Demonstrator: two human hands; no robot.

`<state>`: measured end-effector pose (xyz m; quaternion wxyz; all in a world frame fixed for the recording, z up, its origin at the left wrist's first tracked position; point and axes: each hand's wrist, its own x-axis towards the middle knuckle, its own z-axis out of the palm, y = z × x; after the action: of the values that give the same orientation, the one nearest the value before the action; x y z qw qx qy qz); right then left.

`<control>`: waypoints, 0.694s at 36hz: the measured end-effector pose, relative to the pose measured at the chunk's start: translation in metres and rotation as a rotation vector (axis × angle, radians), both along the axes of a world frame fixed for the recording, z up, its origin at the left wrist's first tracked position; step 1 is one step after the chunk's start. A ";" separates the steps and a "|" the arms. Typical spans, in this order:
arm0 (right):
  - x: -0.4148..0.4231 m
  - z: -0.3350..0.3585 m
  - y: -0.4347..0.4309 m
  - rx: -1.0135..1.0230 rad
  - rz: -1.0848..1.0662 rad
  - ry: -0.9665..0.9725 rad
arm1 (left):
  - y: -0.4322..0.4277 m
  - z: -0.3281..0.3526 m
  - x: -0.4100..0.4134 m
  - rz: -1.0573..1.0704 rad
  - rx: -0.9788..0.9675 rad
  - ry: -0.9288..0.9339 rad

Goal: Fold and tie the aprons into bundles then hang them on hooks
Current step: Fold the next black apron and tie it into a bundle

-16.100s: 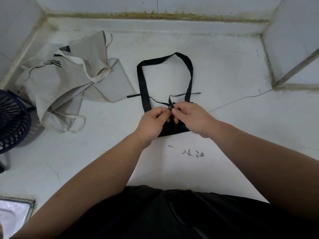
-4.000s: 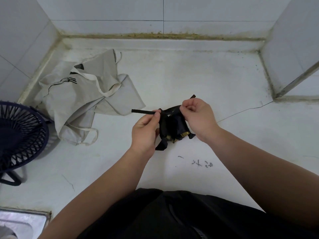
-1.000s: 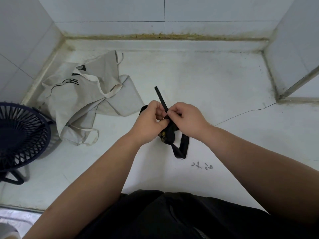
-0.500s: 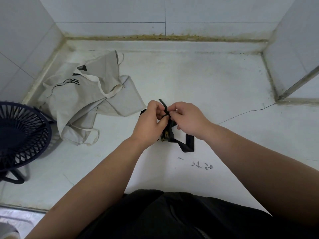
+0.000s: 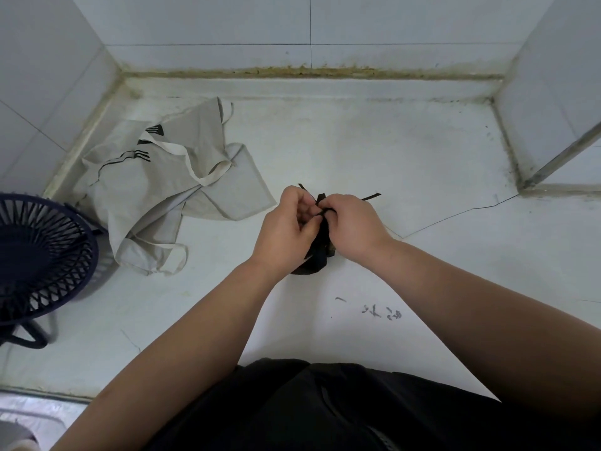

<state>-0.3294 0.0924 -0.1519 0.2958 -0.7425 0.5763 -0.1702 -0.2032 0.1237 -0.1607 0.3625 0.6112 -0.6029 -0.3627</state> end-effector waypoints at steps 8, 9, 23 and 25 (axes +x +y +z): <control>-0.002 0.010 -0.005 0.538 -0.108 -0.355 | 0.001 -0.004 0.002 0.090 -0.029 -0.123; -0.004 0.012 -0.008 0.668 -0.136 -0.423 | 0.002 -0.005 0.002 0.082 -0.067 -0.158; -0.014 0.013 -0.014 1.100 -0.373 -0.713 | 0.005 -0.024 0.003 0.106 -0.418 -0.345; -0.014 0.013 -0.015 1.109 -0.374 -0.712 | 0.005 -0.024 0.004 0.111 -0.424 -0.355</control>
<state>-0.3432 0.0778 -0.1385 0.7696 -0.2681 0.5643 -0.1320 -0.1996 0.1286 -0.1845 0.3904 0.6079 -0.6847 -0.0956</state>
